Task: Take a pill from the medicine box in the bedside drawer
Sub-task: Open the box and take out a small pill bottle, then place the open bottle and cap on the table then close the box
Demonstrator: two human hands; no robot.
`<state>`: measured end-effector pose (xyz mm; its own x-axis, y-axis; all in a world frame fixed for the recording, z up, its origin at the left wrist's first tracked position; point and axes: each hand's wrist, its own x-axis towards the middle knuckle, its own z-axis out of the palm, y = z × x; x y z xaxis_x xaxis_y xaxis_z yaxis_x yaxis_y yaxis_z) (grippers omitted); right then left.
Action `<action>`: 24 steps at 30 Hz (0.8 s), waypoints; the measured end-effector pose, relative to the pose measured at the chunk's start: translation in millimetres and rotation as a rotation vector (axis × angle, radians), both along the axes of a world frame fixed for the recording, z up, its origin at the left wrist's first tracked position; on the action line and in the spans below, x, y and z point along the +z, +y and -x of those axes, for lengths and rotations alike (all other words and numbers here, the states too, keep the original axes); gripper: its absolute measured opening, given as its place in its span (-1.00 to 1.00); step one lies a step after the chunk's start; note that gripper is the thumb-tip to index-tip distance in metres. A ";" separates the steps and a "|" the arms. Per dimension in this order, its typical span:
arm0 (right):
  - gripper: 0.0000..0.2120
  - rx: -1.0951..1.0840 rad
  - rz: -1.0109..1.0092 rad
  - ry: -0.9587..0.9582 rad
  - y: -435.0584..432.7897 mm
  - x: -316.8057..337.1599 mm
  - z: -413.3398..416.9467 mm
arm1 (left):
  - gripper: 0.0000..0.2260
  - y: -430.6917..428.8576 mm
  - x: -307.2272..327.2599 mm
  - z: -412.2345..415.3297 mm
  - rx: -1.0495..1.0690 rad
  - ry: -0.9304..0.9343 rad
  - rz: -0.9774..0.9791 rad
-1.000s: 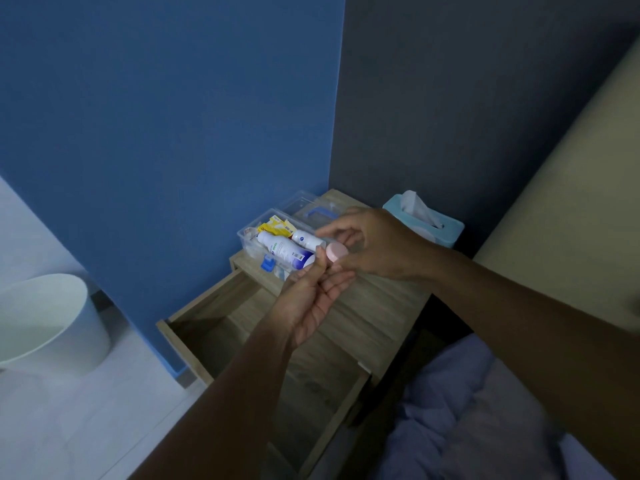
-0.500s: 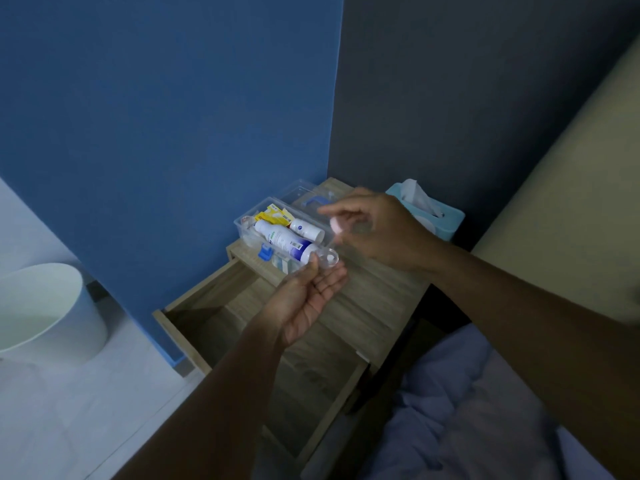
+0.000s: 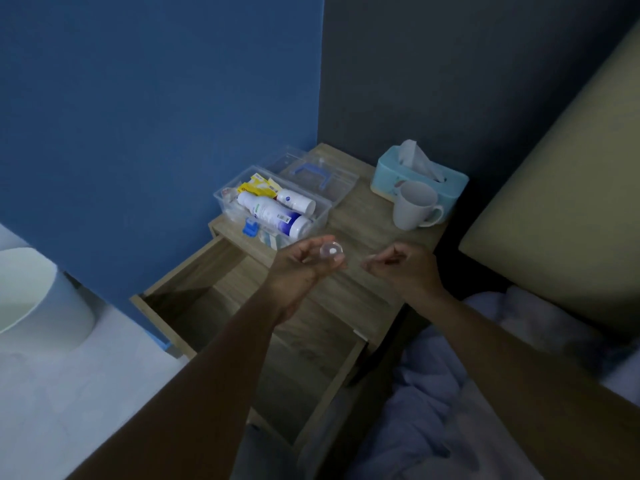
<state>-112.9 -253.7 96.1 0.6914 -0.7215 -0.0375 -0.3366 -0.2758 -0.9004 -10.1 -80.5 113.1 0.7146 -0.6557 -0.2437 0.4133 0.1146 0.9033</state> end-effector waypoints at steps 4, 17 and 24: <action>-0.81 -0.035 0.045 0.020 -2.0 -37.8 7.4 | -0.63 -13.0 -17.1 -6.9 -0.050 -0.286 -0.210; -0.49 -0.088 0.062 -0.043 -2.4 -90.5 12.1 | -0.68 -52.6 -84.8 -23.2 -0.258 -0.845 -0.588; -0.36 -0.059 0.069 -0.056 0.6 -95.1 17.8 | -0.63 -57.8 -100.7 -13.1 -0.229 -0.899 -0.659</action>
<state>-130.8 -253.1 1.0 0.6476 -0.7602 0.0516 -0.3033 -0.3193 -0.8978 3.0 -138.3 12.5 0.6848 -0.7271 -0.0487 -0.4646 -0.4871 0.7395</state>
